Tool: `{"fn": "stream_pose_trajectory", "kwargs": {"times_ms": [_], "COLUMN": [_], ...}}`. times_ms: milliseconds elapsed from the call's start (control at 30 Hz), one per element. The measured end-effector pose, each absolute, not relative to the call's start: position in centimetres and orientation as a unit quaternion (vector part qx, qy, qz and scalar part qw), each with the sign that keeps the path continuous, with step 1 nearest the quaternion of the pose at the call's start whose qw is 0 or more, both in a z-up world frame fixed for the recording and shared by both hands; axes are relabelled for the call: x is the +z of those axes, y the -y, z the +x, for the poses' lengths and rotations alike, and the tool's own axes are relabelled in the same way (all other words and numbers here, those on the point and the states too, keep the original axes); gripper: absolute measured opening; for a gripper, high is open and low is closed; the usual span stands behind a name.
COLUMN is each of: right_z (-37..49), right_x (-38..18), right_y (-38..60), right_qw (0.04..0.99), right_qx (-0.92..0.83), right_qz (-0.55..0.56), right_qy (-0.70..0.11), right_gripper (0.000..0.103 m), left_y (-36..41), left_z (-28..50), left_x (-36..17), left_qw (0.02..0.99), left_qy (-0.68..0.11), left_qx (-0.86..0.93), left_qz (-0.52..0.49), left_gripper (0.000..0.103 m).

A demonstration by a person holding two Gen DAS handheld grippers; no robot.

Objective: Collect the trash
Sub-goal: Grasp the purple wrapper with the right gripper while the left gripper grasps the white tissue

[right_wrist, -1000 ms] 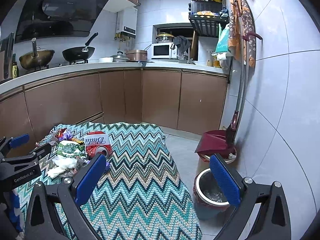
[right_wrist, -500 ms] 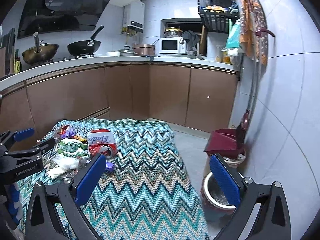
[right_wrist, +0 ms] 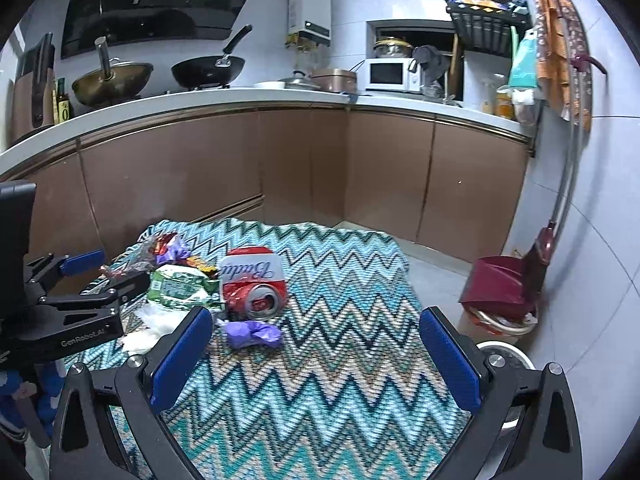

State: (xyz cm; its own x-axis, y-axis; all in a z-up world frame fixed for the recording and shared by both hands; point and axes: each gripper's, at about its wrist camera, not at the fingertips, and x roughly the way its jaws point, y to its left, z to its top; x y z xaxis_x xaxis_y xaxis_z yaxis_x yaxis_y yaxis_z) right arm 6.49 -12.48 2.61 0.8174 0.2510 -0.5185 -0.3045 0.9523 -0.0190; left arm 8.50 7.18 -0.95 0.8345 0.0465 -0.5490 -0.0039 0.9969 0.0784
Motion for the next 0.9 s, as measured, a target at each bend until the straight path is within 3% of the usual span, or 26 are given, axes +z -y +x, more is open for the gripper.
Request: {"fn": "stream_pose_trajectory", "kwargs": {"times_ms": [400,667,900], "right_z": [7.8,10.2,12.8], "right_x": [1.2,-1.5,-4.4], "right_y": [9.6,7.9,5.9], "right_qw": [0.932,0.896,0.865], "right_qx": [0.198,0.272,0.319], "right_qz": [-0.06,-0.056,-0.083], "right_qy": [-0.297,-0.346,-0.379], "right_gripper": [0.103,0.085,0.073], "left_y": [-11.5,-17.2,-17.7], "left_z": [9.2,8.0,7.9], "left_x": [-2.6,-5.2,-6.6], "left_qw": [0.951,0.937,0.924], "left_qy": [-0.309,-0.349,-0.374], "left_qx": [0.016,-0.002,-0.061], "left_qz": [0.008,-0.014,-0.049], "left_gripper": [0.077,0.077,0.077]}}
